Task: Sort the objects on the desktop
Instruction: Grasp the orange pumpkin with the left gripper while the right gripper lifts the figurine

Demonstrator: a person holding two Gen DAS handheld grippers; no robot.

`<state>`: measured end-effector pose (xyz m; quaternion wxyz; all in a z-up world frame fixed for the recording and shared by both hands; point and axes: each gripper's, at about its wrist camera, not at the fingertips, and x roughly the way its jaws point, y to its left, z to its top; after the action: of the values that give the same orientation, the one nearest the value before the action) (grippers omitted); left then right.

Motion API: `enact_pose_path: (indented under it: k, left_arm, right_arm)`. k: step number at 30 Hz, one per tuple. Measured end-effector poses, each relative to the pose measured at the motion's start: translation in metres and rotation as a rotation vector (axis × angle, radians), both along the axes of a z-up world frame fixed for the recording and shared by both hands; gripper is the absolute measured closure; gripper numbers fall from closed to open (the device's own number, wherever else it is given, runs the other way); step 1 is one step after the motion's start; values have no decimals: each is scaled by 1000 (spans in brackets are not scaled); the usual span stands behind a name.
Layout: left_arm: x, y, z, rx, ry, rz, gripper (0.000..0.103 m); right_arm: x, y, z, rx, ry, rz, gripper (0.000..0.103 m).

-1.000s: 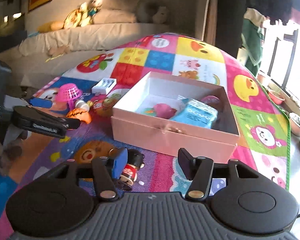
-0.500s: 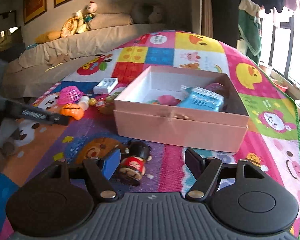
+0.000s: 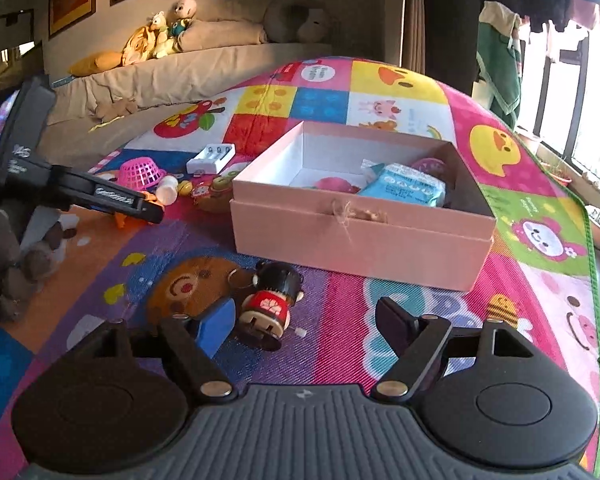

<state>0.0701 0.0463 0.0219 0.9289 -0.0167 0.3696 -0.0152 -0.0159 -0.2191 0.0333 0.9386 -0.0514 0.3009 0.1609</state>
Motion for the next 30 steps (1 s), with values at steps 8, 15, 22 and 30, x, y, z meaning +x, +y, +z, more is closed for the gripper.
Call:
enact_pose_path:
  k: [8, 15, 22, 30]
  left_arm:
    - [-74, -9, 4, -14, 60, -257, 33]
    - [-92, -9, 3, -22, 15, -242, 7]
    - [-82, -8, -6, -54, 13, -200, 4]
    - [-83, -8, -2, -88, 27, -189, 3]
  right_arm:
    - [5, 3, 1, 28, 17, 24, 30]
    - [21, 14, -3, 38, 66, 38, 63]
    - [14, 28, -1, -12, 33, 61, 63]
    - [35, 30, -7, -4, 93, 26, 66]
